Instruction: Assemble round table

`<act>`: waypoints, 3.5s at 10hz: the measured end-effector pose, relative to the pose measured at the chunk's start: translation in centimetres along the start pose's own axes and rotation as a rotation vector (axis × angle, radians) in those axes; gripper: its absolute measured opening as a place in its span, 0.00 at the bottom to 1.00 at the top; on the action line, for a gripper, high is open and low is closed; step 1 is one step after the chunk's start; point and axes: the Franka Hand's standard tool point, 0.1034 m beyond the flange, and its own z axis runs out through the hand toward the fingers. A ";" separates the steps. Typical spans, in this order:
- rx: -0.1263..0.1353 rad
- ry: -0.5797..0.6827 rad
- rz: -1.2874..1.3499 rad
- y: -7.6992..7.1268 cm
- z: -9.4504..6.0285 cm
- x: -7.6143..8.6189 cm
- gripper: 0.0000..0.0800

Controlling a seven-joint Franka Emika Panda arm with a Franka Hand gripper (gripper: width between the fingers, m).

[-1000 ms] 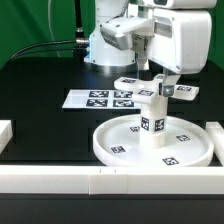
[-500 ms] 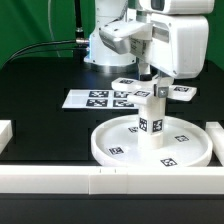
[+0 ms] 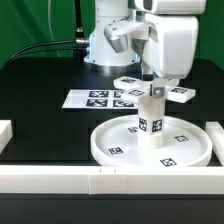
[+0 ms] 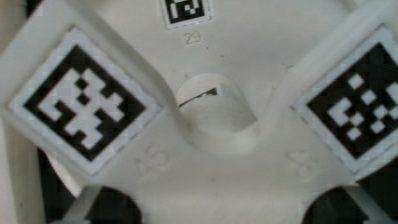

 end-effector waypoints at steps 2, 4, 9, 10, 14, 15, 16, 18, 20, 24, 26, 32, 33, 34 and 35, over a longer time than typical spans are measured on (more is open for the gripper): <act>0.000 0.002 0.264 0.0 0.0 0.3 0.55; 0.011 -0.001 0.554 -0.3 0.0 0.7 0.55; 0.025 0.007 0.889 -0.3 0.0 0.7 0.55; 0.027 0.008 0.954 -0.3 0.0 0.7 0.55; 0.063 0.049 1.410 -0.3 0.0 0.4 0.55; 0.059 0.053 1.474 -0.3 0.0 0.4 0.55; 0.061 0.052 1.535 -0.2 0.0 0.4 0.55; 0.066 0.051 1.640 -0.2 0.0 0.4 0.55; 0.071 0.050 1.736 -0.2 0.0 0.4 0.55; 0.132 0.092 2.242 0.1 -0.1 0.3 0.55; 0.148 0.095 2.451 0.1 -0.1 0.4 0.55; 0.253 0.166 2.890 0.3 -0.2 0.1 0.55; 0.298 0.201 3.029 0.1 -0.4 0.2 0.55; 0.309 0.195 3.067 0.1 -0.4 0.4 0.55; 0.325 0.192 3.124 0.1 -0.4 0.3 0.55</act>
Offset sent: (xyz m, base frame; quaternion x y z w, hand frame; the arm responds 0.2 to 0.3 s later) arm -0.0104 0.0155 -0.0015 0.0443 -0.0024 0.3719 0.9272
